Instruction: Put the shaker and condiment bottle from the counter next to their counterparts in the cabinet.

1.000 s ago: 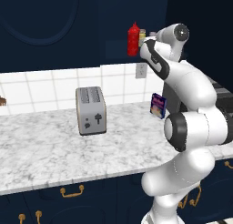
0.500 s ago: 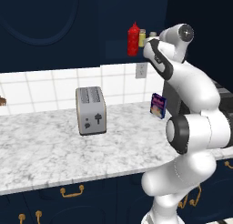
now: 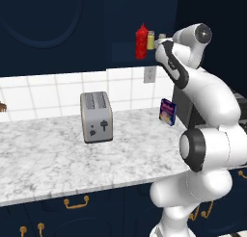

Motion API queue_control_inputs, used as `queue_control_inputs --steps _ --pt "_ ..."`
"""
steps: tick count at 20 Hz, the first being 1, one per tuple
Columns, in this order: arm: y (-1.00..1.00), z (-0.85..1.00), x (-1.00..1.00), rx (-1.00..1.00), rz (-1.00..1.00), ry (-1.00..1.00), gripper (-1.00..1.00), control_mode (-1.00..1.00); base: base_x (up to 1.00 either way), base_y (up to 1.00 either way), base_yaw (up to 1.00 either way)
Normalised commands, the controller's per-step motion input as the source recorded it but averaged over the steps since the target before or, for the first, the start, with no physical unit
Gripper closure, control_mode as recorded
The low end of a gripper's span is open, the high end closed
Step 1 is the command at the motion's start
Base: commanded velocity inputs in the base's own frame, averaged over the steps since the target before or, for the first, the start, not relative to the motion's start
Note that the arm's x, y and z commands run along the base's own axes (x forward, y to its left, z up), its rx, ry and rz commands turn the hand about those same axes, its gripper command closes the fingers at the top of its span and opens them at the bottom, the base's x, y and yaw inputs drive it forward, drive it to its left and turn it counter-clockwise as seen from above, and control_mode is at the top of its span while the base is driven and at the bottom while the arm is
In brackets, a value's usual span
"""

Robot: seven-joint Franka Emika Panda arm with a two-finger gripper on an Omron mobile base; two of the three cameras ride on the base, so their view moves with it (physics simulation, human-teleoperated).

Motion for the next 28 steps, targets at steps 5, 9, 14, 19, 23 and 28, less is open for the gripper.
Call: queue_control_inputs --steps 5,9,14,19,23,28 --pt "0.0 0.13 -0.43 0.01 0.0 0.0 -1.0 -1.0 0.0 0.0 0.0" --pt "0.0 0.09 -0.49 0.02 0.0 0.0 -1.0 -1.0 0.0 0.0 0.0" --pt "0.0 0.07 -0.56 0.06 0.0 0.0 -1.0 -1.0 0.0 0.0 0.0" --pt "0.11 0.02 -0.58 0.02 0.0 0.0 -1.0 -1.0 0.0 0.0 0.0" --pt "0.37 0.0 -0.66 0.0 0.0 -0.02 -1.0 -1.0 0.0 0.0 0.0" --pt "0.12 0.0 -0.92 0.01 0.0 -0.11 -1.0 -1.0 0.0 0.0 0.0"
